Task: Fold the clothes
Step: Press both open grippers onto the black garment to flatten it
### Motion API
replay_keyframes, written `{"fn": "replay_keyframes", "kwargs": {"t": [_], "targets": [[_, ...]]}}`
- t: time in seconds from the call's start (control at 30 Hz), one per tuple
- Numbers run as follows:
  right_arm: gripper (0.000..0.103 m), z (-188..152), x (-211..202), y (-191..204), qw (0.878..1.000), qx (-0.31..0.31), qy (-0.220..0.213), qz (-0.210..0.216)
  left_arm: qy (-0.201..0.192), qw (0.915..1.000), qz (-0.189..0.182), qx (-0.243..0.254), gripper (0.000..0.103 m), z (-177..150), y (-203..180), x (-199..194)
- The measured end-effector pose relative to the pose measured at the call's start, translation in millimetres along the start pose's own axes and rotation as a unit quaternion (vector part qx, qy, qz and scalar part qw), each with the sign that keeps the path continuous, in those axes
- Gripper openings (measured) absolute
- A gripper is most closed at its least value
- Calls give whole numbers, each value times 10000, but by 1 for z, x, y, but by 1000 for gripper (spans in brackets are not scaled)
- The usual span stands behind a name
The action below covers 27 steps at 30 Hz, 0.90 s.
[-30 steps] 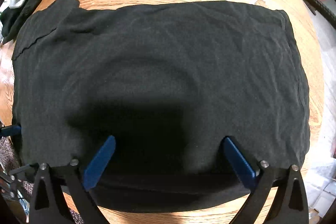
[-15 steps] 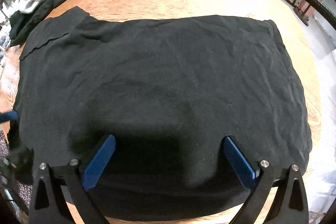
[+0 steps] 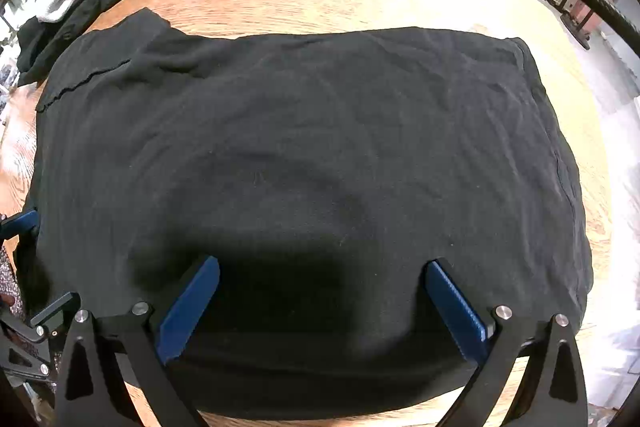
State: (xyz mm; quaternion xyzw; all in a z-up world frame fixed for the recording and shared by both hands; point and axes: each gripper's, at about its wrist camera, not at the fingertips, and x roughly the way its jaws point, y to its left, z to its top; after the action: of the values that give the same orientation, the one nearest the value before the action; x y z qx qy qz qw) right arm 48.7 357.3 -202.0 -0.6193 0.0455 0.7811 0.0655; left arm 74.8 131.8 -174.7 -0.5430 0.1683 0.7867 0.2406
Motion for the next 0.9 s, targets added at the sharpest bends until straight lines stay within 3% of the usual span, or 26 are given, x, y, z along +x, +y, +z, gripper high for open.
{"fn": "replay_keyframes", "kwargs": {"t": [0.23,0.5,0.9], "targets": [[103,-5,0,-13,10000,1,-4,2,-143,9999,5,-1,103,-5,2,-2],[103,9,3,-4,10000,-2,77,-1,-142,9999,22,-24,103,18,-32,15],[103,12,8,-10,10000,19,54,-1,-85,10000,15,-29,103,26,-24,13]]}}
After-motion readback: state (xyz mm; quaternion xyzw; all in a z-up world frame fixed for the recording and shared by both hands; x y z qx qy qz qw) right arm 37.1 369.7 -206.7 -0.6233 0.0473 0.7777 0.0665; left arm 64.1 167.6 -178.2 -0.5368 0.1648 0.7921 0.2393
